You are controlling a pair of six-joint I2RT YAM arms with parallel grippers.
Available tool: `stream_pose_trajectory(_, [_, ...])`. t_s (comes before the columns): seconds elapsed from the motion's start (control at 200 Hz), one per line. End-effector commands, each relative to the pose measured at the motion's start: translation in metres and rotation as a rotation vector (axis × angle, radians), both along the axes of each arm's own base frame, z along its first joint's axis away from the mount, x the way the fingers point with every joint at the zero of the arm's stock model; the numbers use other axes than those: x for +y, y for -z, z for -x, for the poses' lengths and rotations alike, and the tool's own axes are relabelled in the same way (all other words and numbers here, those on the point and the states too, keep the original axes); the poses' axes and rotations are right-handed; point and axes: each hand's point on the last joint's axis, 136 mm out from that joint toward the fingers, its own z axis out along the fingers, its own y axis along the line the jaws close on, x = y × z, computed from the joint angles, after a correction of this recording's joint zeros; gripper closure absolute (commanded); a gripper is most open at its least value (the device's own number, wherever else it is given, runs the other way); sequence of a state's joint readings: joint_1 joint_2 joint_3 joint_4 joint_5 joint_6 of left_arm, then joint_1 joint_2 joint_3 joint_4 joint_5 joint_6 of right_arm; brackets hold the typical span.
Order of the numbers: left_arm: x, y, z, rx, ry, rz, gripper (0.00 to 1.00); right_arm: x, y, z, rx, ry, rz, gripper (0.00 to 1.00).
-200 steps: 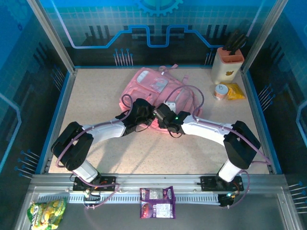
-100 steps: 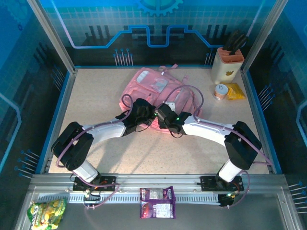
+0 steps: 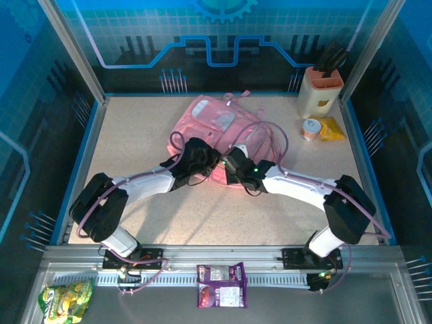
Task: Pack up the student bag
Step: Zip the student bag at the center of the table.
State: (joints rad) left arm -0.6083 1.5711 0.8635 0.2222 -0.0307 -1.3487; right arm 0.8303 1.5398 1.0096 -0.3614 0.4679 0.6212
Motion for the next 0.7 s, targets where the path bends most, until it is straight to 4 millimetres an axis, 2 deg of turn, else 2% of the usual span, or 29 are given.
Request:
stream_pose_trajectory(0.0, [0.046,-0.009,-0.010,-0.033,-0.032,-0.112,1.00,-0.037,-0.011,0.004,-0.025,-0.001,0.058,1.00])
stream_pose_trajectory(0.12, [0.068,-0.015,-0.017,-0.044,0.028,-0.208,1.00,-0.064,0.001,0.006,0.029,0.016,0.059,1.00])
stream_pose_trajectory(0.195, [0.072,-0.022,-0.023,-0.071,0.069,-0.225,1.00,-0.063,0.004,-0.003,0.030,-0.027,0.040,1.00])
stream_pose_trajectory(0.3, [0.075,-0.034,-0.035,-0.141,0.143,-0.264,1.00,-0.029,0.003,-0.002,0.034,-0.201,0.000,1.00])
stream_pose_trajectory(0.385, [0.079,-0.045,-0.049,-0.203,0.201,-0.251,0.99,0.017,0.002,0.012,0.054,-0.333,-0.056,1.00])
stream_pose_trajectory(0.455, [0.080,-0.056,-0.060,-0.276,0.268,-0.219,0.82,0.060,0.001,0.026,0.059,-0.429,-0.104,1.00])
stream_pose_trajectory(0.51, [0.083,-0.068,-0.060,-0.320,0.330,-0.186,0.68,0.084,-0.003,0.025,0.037,-0.441,-0.117,1.00])
stream_pose_trajectory(0.615, [0.101,-0.070,-0.050,-0.332,0.263,-0.176,0.45,0.108,-0.011,0.014,0.033,-0.375,-0.250,1.00])
stream_pose_trajectory(0.695, [0.108,-0.061,-0.031,-0.256,0.198,-0.123,0.38,0.110,-0.009,0.008,0.024,-0.336,-0.223,1.00])
